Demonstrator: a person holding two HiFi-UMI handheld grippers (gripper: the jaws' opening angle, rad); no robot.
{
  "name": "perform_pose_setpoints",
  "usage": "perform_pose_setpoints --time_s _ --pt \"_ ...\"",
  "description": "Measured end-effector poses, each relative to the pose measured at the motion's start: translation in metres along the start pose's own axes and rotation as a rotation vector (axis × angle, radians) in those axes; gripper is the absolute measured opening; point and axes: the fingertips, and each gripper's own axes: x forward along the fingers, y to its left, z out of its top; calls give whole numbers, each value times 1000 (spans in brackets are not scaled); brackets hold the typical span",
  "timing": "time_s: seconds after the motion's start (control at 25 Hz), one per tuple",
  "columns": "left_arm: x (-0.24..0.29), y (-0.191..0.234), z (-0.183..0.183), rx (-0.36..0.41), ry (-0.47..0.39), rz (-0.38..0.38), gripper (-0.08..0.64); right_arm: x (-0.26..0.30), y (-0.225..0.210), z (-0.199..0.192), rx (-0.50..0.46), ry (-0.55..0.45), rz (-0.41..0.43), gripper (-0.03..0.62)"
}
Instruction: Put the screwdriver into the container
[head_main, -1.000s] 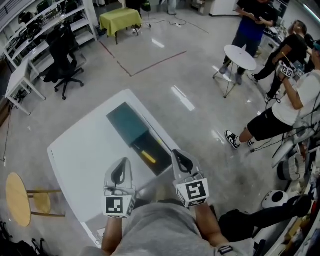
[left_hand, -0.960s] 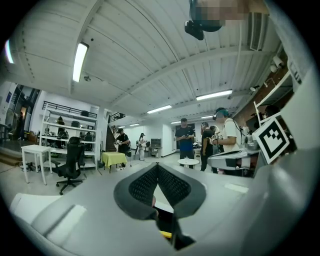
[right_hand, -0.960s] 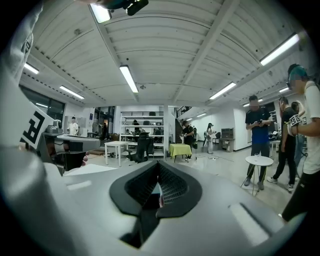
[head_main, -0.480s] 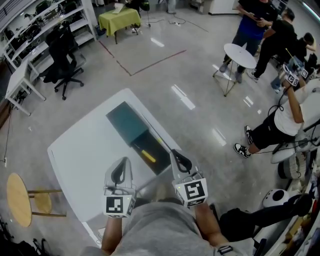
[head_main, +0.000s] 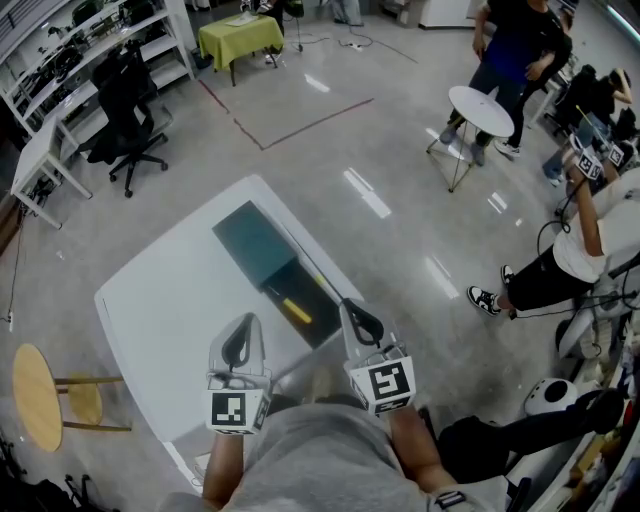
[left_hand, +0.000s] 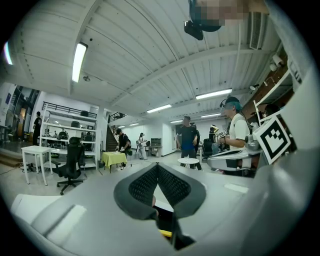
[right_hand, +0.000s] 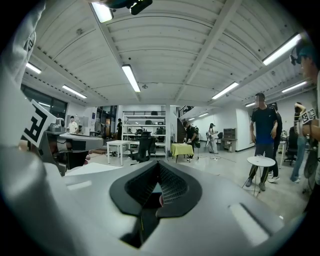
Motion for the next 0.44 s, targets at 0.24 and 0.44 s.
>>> perform_pose_setpoints --time_s 0.24,0.44 --pt "-3 1 0 2 -4 -4 12 -1 5 -3 -4 -3 0 3" --pt "-5 2 1 -1 -5 -6 12 0 7 1 -15 -13 1 3"
